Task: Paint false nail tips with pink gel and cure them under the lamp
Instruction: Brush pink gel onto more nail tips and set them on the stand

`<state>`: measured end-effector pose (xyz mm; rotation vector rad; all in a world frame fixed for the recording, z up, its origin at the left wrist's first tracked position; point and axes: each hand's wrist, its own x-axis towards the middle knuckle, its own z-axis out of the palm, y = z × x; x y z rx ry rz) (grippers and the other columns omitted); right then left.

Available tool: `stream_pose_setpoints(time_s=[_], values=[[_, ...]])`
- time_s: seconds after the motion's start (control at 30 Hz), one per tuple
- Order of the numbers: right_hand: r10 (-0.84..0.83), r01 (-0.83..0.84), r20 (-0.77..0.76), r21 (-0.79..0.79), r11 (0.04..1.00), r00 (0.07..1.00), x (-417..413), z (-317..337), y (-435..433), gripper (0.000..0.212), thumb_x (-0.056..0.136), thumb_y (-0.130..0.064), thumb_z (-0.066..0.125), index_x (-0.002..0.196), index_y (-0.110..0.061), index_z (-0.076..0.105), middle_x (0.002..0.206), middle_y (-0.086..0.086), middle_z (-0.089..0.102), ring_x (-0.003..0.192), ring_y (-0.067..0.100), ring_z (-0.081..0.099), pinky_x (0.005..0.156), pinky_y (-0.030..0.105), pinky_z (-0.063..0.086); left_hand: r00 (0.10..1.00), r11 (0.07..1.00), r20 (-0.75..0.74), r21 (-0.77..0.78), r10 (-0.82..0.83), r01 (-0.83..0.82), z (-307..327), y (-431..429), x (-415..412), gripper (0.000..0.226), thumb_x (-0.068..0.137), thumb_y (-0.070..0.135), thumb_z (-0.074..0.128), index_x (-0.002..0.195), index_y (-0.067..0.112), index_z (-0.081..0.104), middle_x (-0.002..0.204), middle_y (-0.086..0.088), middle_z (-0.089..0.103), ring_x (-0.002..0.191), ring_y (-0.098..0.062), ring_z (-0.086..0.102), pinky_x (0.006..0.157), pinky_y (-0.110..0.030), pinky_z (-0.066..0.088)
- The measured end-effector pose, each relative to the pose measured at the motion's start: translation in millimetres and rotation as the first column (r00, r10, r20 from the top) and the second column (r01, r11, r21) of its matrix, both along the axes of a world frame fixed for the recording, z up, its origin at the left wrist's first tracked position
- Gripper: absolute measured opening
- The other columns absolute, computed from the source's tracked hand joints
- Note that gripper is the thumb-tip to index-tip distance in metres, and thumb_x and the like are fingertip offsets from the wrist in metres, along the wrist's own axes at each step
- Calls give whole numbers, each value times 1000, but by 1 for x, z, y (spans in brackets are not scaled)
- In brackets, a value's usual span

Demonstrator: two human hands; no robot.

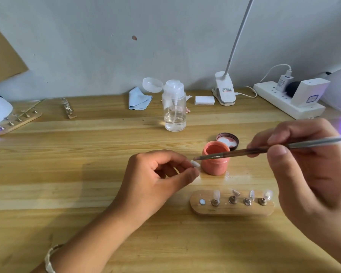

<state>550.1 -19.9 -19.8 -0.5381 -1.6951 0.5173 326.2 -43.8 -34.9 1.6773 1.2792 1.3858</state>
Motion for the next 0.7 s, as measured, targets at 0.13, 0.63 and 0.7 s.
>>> stream_pose_setpoints(time_s=[0.13,0.63,0.7], values=[[-11,11,26,-6,1000,1000,0,1,-1,10,100,-23,50,107,-30,51,97,8,65,89,26,65,81,38,48,1000,1000,9,-4,-5,5,0,0,0,10,73,17,86,79,18,78,76,0,75,54,-10,59,51,-27,48],[-42,43,47,-14,999,998,-2,3,-3,8,99,-25,51,105,-31,52,95,2,66,87,22,67,76,39,50,1000,1000,-4,-13,12,-12,3,-1,2,10,71,17,85,77,12,78,74,-1,75,56,-15,61,50,-34,50],[-47,48,48,-15,999,998,-1,2,-3,9,100,-27,52,105,-35,53,96,-1,67,87,23,67,74,42,49,1000,1000,-2,-11,10,-10,3,-1,2,11,71,18,84,77,12,78,75,-1,75,56,-14,61,51,-33,50]])
